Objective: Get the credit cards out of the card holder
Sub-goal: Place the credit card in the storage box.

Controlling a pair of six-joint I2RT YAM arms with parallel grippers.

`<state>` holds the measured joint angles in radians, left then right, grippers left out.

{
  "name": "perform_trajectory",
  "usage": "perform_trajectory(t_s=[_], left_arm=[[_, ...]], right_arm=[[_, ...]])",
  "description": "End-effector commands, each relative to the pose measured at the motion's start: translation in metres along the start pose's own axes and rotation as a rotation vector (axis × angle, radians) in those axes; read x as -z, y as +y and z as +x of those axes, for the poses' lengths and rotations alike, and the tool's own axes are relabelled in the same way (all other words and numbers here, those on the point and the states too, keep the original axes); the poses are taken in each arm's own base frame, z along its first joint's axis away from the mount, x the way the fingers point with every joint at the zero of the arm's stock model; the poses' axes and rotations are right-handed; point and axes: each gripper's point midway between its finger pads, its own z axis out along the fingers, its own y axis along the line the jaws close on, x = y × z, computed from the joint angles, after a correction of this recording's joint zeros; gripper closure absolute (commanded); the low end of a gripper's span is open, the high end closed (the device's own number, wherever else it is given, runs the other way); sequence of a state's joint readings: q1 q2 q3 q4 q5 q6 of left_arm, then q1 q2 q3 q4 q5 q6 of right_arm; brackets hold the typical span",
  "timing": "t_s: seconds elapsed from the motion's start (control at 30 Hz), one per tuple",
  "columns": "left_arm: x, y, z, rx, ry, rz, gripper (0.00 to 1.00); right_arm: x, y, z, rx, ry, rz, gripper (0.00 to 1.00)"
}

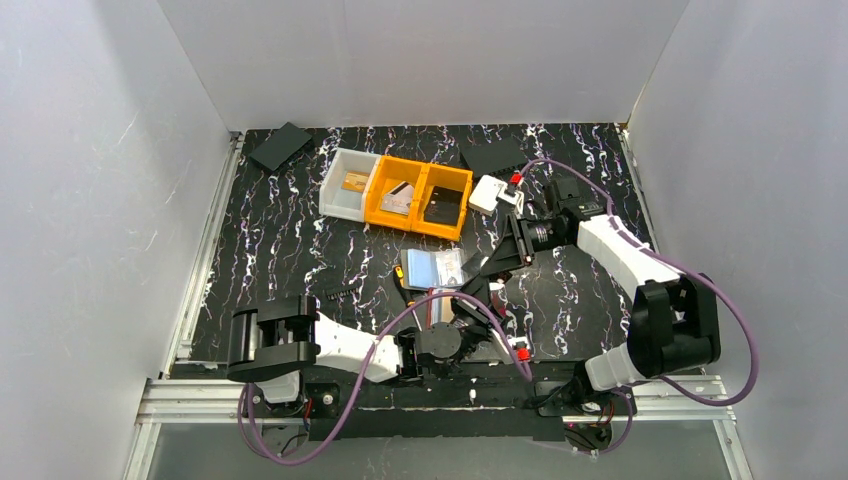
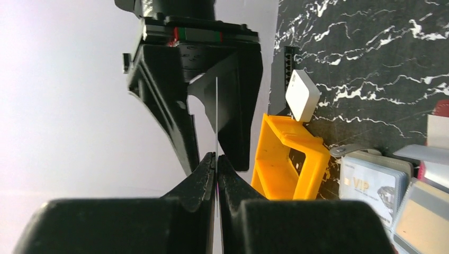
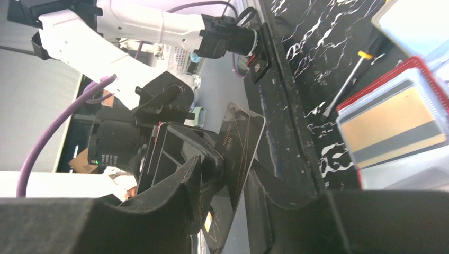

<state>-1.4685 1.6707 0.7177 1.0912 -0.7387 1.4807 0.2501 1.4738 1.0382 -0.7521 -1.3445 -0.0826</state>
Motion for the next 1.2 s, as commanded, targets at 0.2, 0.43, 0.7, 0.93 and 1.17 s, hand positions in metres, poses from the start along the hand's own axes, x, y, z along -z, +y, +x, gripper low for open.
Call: perform_trajectory(t_s=[0.2,0.43,0.7,0.93,1.17], left_arm=[[0.006,0.019,0.001,0.13,0.036,-0.073,0.92],[0.022,-0.001,0.007,0.184,0.089,-0.048,1.0],[0.031,0.002,0.018,0.174,0.105,-0.052,1.0],[0.037,0.013,0.024,0.404,0.124,-0.092,0.31],[0.069,0.008,0.029,0.937,0.08,0.063,0.12]], right_arm=[[0.0,0.025,-0.017,0.07,-0.037,-0.078,0.99],[0.003,0.037,-0.01,0.078,-0.028,-0.136,0.61],[0.004,0.029,-0.008,0.044,-0.053,-0.107,0.99],[0.007,0.022,-0.009,0.047,-0.074,-0.098,0.99],[0.01,0.02,-0.011,0.095,-0.084,-0.097,0.99]])
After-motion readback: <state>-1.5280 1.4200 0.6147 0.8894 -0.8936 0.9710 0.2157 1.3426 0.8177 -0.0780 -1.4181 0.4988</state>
